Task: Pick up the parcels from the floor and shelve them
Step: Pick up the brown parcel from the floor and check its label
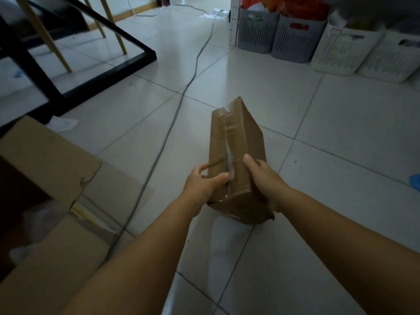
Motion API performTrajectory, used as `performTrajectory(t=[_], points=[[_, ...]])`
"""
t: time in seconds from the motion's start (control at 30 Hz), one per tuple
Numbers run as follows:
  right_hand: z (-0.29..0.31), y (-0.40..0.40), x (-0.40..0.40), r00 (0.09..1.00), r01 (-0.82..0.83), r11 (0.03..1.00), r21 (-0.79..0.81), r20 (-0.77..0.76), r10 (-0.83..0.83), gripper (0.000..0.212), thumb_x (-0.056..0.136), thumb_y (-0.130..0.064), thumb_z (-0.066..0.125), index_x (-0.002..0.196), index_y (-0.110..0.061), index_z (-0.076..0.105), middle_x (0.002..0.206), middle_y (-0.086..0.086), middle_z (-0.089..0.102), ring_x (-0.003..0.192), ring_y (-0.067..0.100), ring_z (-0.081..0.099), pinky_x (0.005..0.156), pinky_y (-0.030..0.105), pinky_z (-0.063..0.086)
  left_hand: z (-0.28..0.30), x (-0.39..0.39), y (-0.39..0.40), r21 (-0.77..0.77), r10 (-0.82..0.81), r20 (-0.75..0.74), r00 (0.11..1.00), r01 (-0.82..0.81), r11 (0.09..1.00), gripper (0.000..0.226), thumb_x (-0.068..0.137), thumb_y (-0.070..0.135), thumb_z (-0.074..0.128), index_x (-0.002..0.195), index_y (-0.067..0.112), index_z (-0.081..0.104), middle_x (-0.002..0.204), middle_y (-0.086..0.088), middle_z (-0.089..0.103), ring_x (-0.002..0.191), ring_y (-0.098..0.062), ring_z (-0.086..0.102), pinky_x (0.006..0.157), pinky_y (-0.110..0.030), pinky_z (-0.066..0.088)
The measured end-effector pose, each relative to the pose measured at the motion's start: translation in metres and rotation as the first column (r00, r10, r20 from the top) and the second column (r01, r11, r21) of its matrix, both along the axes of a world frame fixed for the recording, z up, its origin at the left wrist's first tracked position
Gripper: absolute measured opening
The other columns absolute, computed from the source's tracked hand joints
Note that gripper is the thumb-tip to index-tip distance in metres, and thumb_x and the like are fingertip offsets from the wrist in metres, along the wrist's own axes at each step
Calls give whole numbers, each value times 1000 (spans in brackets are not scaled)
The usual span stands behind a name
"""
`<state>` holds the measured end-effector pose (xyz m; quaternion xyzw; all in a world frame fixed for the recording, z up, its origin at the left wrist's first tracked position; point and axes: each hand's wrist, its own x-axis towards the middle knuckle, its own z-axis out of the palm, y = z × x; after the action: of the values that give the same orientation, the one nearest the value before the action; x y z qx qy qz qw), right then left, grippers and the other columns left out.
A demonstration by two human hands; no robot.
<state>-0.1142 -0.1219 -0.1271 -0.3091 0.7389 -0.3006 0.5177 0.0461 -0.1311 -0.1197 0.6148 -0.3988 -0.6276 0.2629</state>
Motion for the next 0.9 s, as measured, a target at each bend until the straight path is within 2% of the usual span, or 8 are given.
performTrajectory(t=[0.2,0.27,0.33,0.43,0.53,0.6,0.73,0.9], points=[[11,-1,-1,938,64,998,-27,-339,-69,91,77,-68,52,148,-17,30,143,15,46,121,36,53,101,50,46,11,-17,4,-8,-17,17,1000,18,1000,60,97,21,56,152,13,32,143,-11,51,116,-23,57,91,-28,51],[14,1,-7,855,15,1000,-27,-519,-26,92,79,-66,58,147,-12,27,143,16,43,124,36,50,101,51,45,16,-22,7,-12,-103,9,995,103,995,42,98,6,47,140,15,53,129,-7,63,102,-16,63,72,-13,54],[19,3,-11,791,-17,1000,-17,-611,3,100,74,-68,62,146,-9,27,143,17,43,125,36,49,101,52,45,20,-28,9,-2,-181,9,984,181,984,49,97,-6,37,136,16,58,123,-7,66,104,-19,63,65,-12,49],[21,6,-17,775,30,998,51,-632,9,119,65,-73,66,150,-6,18,148,18,38,131,38,43,103,54,41,20,-40,12,-3,-270,28,962,270,963,60,97,-11,31,145,19,48,138,-11,57,107,-20,55,69,-17,45],[20,11,-23,753,69,989,131,-657,35,134,57,-78,68,154,-9,6,154,19,26,138,39,33,107,57,35,20,-50,17,-3,-338,61,939,339,941,64,96,-13,30,147,24,45,148,-9,47,130,-26,49,78,-22,45],[18,15,-29,745,61,990,129,-666,41,135,56,-78,68,154,-15,1,154,18,22,138,39,28,107,59,34,21,-54,21,8,-374,60,925,374,927,66,96,-14,31,147,24,45,149,-4,46,133,-24,45,85,-23,41],[17,18,-35,751,45,991,129,-658,51,133,56,-77,70,153,-19,0,152,17,18,138,39,25,109,58,32,14,-56,24,-2,-411,61,910,412,911,66,97,-15,30,148,24,42,144,-2,51,117,-16,47,84,-21,38],[16,20,-39,789,87,993,82,-614,-19,128,56,-69,74,152,-23,3,148,16,22,134,39,29,108,58,34,5,-58,24,9,-474,52,879,474,881,75,90,-16,29,145,31,48,152,0,45,140,-21,37,96,-28,38]])
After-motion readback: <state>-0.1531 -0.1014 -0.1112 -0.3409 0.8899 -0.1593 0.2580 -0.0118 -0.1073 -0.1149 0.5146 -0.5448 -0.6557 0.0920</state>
